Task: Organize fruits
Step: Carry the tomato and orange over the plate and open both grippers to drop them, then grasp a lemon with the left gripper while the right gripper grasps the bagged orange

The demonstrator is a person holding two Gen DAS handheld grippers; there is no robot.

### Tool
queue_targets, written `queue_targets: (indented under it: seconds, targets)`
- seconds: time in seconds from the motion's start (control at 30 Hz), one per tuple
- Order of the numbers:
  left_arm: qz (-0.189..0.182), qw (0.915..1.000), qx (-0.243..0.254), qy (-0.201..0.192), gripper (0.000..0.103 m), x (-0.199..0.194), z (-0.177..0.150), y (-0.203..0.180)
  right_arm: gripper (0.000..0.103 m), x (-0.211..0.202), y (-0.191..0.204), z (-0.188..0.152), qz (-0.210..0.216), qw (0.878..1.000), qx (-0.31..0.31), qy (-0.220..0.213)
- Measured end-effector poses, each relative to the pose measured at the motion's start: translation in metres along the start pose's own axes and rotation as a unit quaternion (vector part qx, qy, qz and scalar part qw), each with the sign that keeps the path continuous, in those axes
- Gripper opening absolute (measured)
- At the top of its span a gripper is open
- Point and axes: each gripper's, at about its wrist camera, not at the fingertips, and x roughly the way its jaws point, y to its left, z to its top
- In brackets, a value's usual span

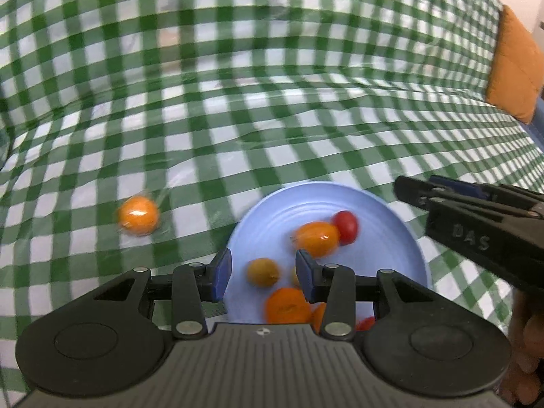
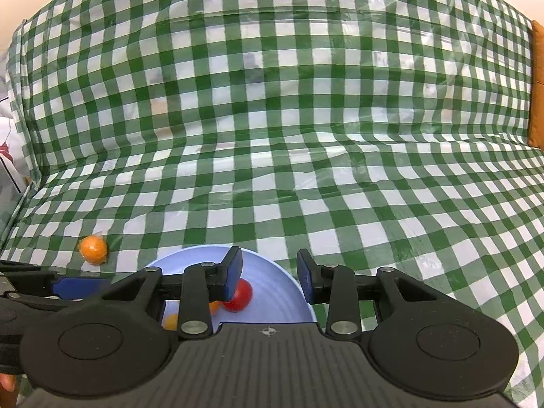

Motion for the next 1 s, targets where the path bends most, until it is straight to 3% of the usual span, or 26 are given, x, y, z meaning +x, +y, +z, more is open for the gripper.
queue_targets:
  seconds: [0.4,0.63,0.8,0.83,0.87,1.0]
  targets:
    - [0.072,0.9964,-0.042,0.014,0.046,-0.020,-0.015,0.084,0.037,0.008,0.040,0.012,0.037,0.999,-0.013,-0.001]
    - [0.054,0.9950,-0.049,0.068,0.046,-0.020,-0.037,0.140,0.037,0.018,0.071,0.020,0.065,0.998,-0.015,-0.001]
    - [0.017,0.9946,-0.034,0.097,0.046,-0.018,-0.057,0.145,0.037,0.026,0.095,0.018,0.082,0.996,-0.025,0.005]
    - [0.016,0.9943,-0.029,0.101,0.043,-0.017,-0.059,0.145,0.037,0.027,0.101,0.017,0.086,0.996,-0.026,0.007]
    - [0.020,0.9942,-0.021,0.104,0.030,-0.015,-0.062,0.144,0.037,0.030,0.105,0.016,0.090,0.996,-0.028,0.009]
    - [0.032,0.9957,-0.008,0.087,0.027,-0.018,-0.061,0.147,0.041,0.042,0.124,0.013,0.108,0.993,-0.034,0.020]
